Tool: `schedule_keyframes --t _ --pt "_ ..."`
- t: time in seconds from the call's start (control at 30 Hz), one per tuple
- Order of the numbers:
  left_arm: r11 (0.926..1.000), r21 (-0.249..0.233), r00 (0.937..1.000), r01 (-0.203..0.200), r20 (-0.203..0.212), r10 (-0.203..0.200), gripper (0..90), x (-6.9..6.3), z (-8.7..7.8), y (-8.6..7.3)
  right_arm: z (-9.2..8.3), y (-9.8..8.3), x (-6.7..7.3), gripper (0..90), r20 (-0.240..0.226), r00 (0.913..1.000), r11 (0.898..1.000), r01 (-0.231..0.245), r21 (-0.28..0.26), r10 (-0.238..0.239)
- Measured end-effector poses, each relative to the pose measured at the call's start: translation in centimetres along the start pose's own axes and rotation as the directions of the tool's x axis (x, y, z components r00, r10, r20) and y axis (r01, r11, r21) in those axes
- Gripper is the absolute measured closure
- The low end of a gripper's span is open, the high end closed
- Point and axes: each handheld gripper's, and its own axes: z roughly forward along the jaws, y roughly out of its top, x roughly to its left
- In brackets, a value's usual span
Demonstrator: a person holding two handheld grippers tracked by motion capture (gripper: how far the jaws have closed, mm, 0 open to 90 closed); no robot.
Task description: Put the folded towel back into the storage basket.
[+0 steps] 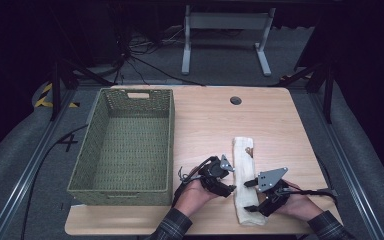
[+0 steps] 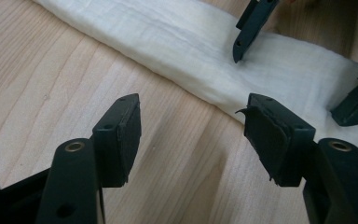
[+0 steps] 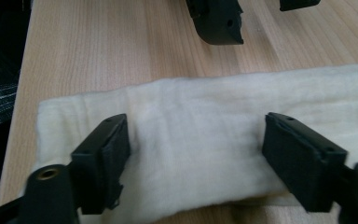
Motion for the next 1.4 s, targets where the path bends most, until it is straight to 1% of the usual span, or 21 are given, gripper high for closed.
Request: schedule_keyframes --t 0.17,0.2,0.23,0.33,0.37,0.43,0.5,0.6,0.63,0.7,0.83,0.87,0.9,0.93,0.97,1.0,1.03,1.13,1.23,1.27,1.4 --pt "1.0000 0.006 1.0000 0.004 0.002 -0.004 37.8 -0.1 0.0 0.0 -0.6 0.0 0.3 51.7 -0.013 0.9999 1.000 0.010 0.001 -0.010" --pt "1.0000 0.003 1.0000 -0.003 0.002 0.003 38.0 -0.1 0.1 0.0 -0.6 -0.1 0.3 55.5 -0.014 0.9999 1.000 0.010 0.000 -0.010" --pt "1.0000 -0.001 1.0000 -0.001 0.004 0.001 38.2 -0.1 0.1 0.0 -0.7 -0.1 0.4 61.5 -0.019 0.9997 1.000 0.013 -0.002 -0.013" --pt "1.0000 0.001 1.0000 -0.003 0.004 0.003 38.6 -0.1 0.1 0.1 -0.8 -0.1 0.4 74.4 -0.028 0.9996 1.000 0.010 0.000 -0.010" --pt "1.0000 0.001 1.0000 -0.005 0.003 0.005 38.6 -0.1 0.1 0.1 -0.8 -0.1 0.4 77.0 -0.034 0.9994 1.000 0.001 0.002 -0.001" --pt "1.0000 0.001 1.0000 -0.005 0.007 0.005 38.8 -0.1 0.1 0.2 -0.8 -0.1 0.3 79.0 -0.042 0.9991 1.000 -0.005 0.003 0.005" --pt "0.9999 -0.002 0.9999 -0.010 -0.001 0.010 38.8 -0.1 0.1 0.3 -0.9 -0.1 0.2 79.9 -0.053 0.9984 1.000 -0.019 0.003 0.019" --pt "0.9999 -0.003 0.9999 -0.012 0.000 0.012 38.8 0.0 0.0 0.6 -0.9 -0.1 0.1 80.3 -0.087 0.9957 1.000 -0.030 0.005 0.031" --pt "0.9998 -0.010 0.9999 -0.015 -0.001 0.015 38.7 0.0 0.0 0.8 -1.0 -0.1 0.2 80.3 -0.091 0.9954 1.000 -0.029 0.003 0.029" --pt "0.9998 -0.014 0.9999 -0.014 -0.003 0.014 38.7 0.1 0.0 1.1 -1.2 -0.1 0.4 80.4 -0.108 0.9937 0.999 -0.030 -0.011 0.029" --pt "0.9990 -0.029 0.9993 -0.034 -0.014 0.034 37.7 0.3 -0.1 2.2 -1.9 0.0 0.8 80.3 -0.135 0.9905 0.999 -0.030 -0.038 0.025" --pt "0.9990 -0.029 0.9993 -0.034 -0.014 0.034 37.6 0.3 -0.1 2.2 -1.9 0.0 0.8 80.3 -0.135 0.9905 0.999 -0.030 -0.038 0.025" --pt "0.9988 -0.029 0.9991 -0.039 -0.019 0.038 37.6 0.3 -0.1 2.6 -1.9 0.0 0.9 80.3 -0.137 0.9904 0.999 -0.025 -0.038 0.020" --pt "0.9978 -0.035 0.9984 -0.056 -0.012 0.055 37.4 0.5 0.1 3.3 -2.0 -0.1 1.2 80.3 -0.147 0.9890 0.999 -0.025 -0.033 0.020" --pt "0.9974 -0.032 0.9978 -0.064 -0.014 0.064 37.3 0.6 0.3 3.6 -2.1 -0.1 1.3 80.3 -0.148 0.9888 0.999 -0.024 -0.033 0.019" --pt "0.9974 -0.032 0.9978 -0.064 -0.014 0.064 37.1 0.6 0.3 3.6 -2.1 -0.2 1.4 80.3 -0.149 0.9887 0.999 -0.021 -0.032 0.016" --pt "0.9966 -0.028 0.9969 -0.078 -0.016 0.077 37.1 0.8 0.5 4.1 -2.1 -0.2 1.4 80.3 -0.149 0.9887 0.999 -0.021 -0.032 0.016" --pt "0.9946 -0.028 0.9947 -0.100 -0.027 0.099 36.0 1.5 1.2 5.2 -2.2 -0.3 1.6 80.2 -0.152 0.9883 0.999 -0.018 -0.031 0.013" --pt "0.9936 -0.030 0.9937 -0.109 -0.029 0.108 36.0 2.6 1.8 6.1 -2.2 -0.3 1.6 80.2 -0.155 0.9878 0.999 -0.017 -0.030 0.013" --pt "0.9939 -0.029 0.9941 -0.106 -0.028 0.105 35.9 2.9 2.1 6.4 -2.2 -0.3 1.6 80.2 -0.157 0.9875 0.999 -0.018 -0.030 0.013" --pt "0.9930 -0.019 0.9930 -0.117 -0.021 0.116 34.9 4.3 3.5 7.1 -2.1 -0.3 1.6 80.1 -0.164 0.9863 1.000 -0.021 -0.023 0.017"
